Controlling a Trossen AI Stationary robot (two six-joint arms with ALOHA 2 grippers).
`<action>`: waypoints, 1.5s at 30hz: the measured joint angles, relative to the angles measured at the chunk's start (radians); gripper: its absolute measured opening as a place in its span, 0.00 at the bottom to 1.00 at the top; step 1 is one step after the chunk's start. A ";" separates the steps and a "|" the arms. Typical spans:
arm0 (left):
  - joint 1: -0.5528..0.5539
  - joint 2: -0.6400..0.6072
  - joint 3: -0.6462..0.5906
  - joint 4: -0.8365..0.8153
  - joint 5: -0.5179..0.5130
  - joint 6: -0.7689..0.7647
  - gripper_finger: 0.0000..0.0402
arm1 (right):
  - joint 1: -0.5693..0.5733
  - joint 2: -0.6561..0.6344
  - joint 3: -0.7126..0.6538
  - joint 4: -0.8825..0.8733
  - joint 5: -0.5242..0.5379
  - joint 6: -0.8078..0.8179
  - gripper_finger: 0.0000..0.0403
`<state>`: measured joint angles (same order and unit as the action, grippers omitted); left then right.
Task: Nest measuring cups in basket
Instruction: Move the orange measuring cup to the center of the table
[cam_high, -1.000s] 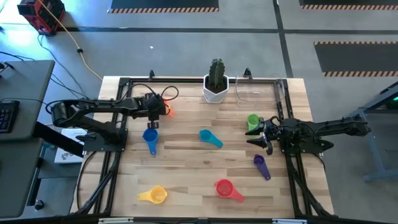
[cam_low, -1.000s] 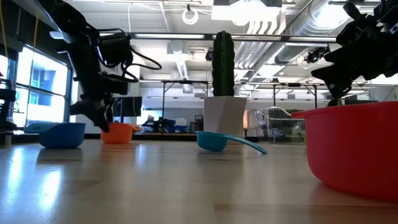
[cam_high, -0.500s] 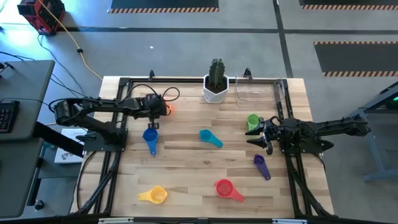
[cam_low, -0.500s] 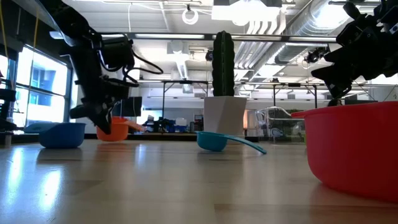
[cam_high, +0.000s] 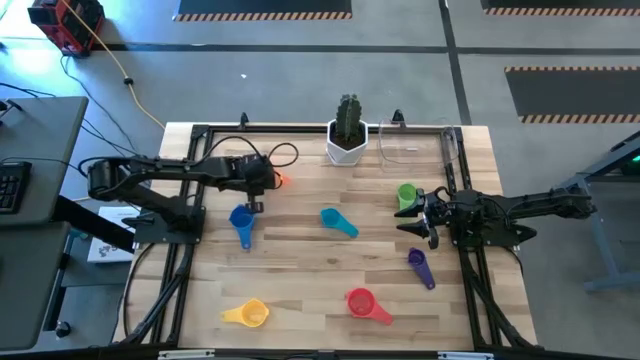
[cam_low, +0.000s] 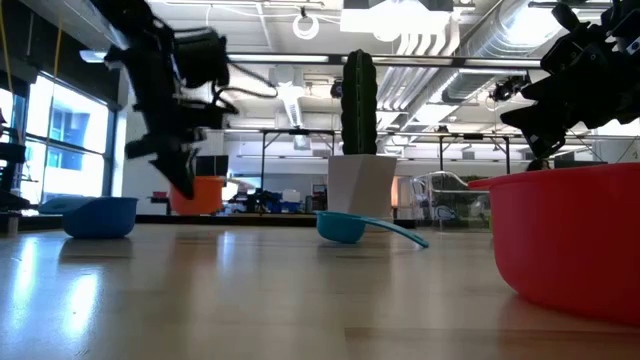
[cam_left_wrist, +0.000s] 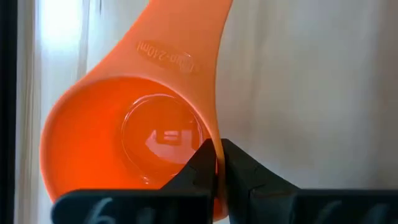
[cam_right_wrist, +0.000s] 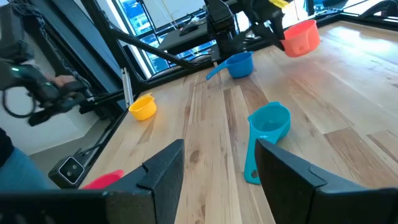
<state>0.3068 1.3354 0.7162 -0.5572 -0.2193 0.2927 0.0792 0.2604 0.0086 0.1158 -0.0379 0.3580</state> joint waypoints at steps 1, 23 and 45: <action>-0.019 0.000 0.030 -0.016 0.012 -0.019 0.01 | 0.000 0.000 0.000 0.000 0.000 0.000 0.47; -0.539 0.015 0.371 -0.081 0.152 -0.368 0.01 | 0.000 0.000 0.000 0.000 0.000 0.000 0.47; -0.775 0.385 0.370 -0.073 0.101 -0.317 0.01 | 0.000 0.001 0.000 -0.015 0.000 0.000 0.47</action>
<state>-0.4679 1.7206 1.0864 -0.6302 -0.1181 -0.0238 0.0795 0.2612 0.0086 0.1009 -0.0379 0.3577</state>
